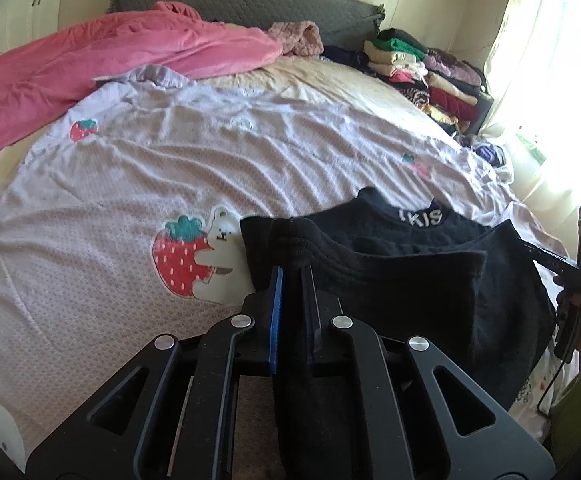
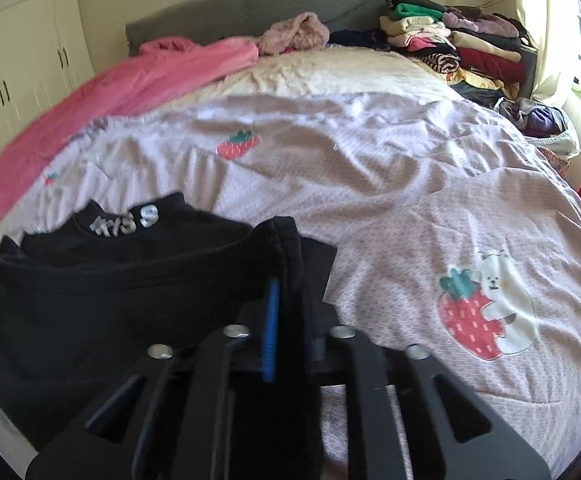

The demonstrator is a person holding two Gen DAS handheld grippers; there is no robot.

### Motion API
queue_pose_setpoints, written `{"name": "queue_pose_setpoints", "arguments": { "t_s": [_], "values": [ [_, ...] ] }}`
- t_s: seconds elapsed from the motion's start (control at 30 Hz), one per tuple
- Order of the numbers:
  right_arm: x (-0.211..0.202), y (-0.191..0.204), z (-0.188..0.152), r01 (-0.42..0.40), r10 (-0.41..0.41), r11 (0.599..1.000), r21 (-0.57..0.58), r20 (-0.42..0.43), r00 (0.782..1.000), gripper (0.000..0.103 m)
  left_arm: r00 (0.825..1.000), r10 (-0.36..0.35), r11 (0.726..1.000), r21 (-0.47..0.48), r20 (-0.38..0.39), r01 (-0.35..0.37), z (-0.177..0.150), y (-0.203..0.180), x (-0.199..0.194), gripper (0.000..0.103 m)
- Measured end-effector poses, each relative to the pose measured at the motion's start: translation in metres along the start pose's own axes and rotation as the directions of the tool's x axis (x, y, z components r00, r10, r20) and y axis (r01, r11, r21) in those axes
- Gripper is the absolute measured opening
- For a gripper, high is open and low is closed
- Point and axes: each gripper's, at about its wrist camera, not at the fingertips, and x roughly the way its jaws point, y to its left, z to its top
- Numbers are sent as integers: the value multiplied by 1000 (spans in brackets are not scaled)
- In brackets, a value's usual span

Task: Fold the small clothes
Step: 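Open the left gripper and withdraw both grippers from the folded sweatshirt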

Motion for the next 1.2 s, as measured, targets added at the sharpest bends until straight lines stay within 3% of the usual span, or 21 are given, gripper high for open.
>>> {"name": "queue_pose_setpoints", "arguments": {
  "t_s": [0.2, 0.33, 0.4, 0.5, 0.67, 0.9, 0.97, 1.03, 1.13, 1.2],
  "values": [
    [-17, -23, 7, -77, 67, 989, 124, 83, 994, 6, 999, -9, 997, -73, 49, 12, 11, 12, -12, 2],
    [-16, -45, 7, -175, 141, 947, 271, 139, 980, 6, 998, 2, 992, -125, 58, 6, 22, 21, -13, 2],
    [-15, -52, 6, -180, 138, 935, 307, 153, 979, 6, 998, 11, 990, -140, 64, -2, 29, 24, -10, 2],
    [-6, -53, 4, -149, 113, 934, 325, 125, 986, 6, 998, 34, 990, -139, 54, -26, 31, 25, 3, 2],
    [9, -31, 1, -7, -4, 975, 224, 47, 999, 7, 997, 71, 985, -156, -22, -73, 16, 34, 38, 2],
    [14, -36, -4, 32, -39, 976, 215, 27, 999, 9, 996, 81, 984, -153, -37, -86, 11, 38, 44, 3],
    [11, -36, -4, 36, -43, 976, 215, 29, 999, 21, 995, 89, 985, -143, -40, -93, 11, 35, 43, 3],
    [9, -37, -3, 43, -51, 978, 206, 33, 998, 24, 993, 110, 987, -111, -41, -114, 12, 30, 42, 5],
    [5, -39, -2, 39, -48, 976, 212, 41, 998, 39, 991, 123, 988, -87, -45, -126, 12, 26, 41, 6],
    [2, -39, -2, 32, -44, 977, 212, 54, 998, 41, 990, 128, 987, -89, -57, -133, 13, 26, 41, 7]
  ]
}}
